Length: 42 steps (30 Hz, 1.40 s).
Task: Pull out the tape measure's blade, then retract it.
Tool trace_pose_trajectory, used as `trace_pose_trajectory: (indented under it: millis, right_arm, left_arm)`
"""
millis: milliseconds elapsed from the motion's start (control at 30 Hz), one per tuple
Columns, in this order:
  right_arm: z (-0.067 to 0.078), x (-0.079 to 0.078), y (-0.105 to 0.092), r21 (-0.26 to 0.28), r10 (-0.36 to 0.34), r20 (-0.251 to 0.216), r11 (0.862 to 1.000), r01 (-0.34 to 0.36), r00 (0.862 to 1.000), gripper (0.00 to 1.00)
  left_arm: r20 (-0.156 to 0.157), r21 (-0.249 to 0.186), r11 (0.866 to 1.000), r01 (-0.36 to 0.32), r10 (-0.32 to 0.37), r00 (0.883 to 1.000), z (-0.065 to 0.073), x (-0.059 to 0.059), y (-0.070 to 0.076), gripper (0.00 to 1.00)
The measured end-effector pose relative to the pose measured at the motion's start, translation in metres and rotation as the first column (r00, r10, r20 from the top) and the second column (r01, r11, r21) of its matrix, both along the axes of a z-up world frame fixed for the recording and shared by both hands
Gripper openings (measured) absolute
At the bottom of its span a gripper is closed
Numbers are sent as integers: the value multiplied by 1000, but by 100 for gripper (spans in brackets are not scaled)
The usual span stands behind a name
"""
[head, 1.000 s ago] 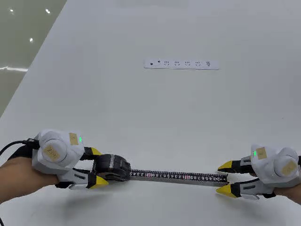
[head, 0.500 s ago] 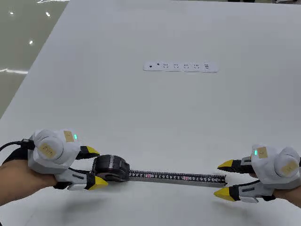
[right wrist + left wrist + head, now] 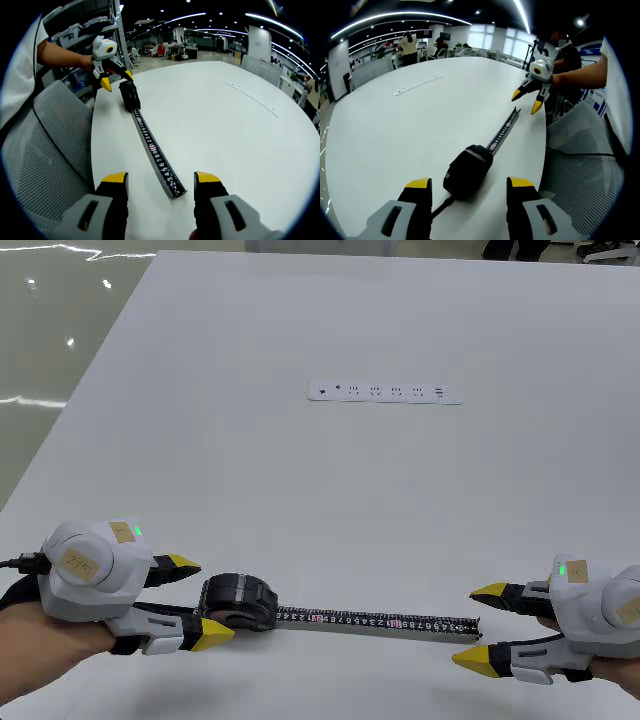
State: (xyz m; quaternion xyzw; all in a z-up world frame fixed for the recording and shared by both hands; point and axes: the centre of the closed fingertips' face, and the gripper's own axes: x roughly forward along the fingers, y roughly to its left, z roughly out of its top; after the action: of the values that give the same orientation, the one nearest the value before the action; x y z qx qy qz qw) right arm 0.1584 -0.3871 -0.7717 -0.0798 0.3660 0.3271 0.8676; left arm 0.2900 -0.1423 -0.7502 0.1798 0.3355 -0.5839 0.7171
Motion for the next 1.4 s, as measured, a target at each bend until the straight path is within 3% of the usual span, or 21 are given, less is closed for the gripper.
trace_pose_trajectory:
  millis: [233,600,900,1233,1400]
  right_arm:
    - [9,-6,0,11,-40,9,999,40,999,59]
    - [21,-16,-5,24,-126,19,992,126,992,67]
    - [26,-21,-4,22,-174,27,985,174,984,73]
    - [33,-31,-5,14,-222,45,975,221,974,80]
    - [34,-37,-8,8,-239,45,971,239,970,83]
  left_arm:
    - [-15,-13,998,-65,65,998,5,-2,10,60]
    - [-30,-62,979,-193,191,981,15,-2,26,69]
    - [-5,-79,972,-221,221,975,19,-10,36,76]
    - [-10,-109,952,-286,287,958,23,-11,48,83]
    - [-31,-115,941,-318,316,948,21,-16,56,86]
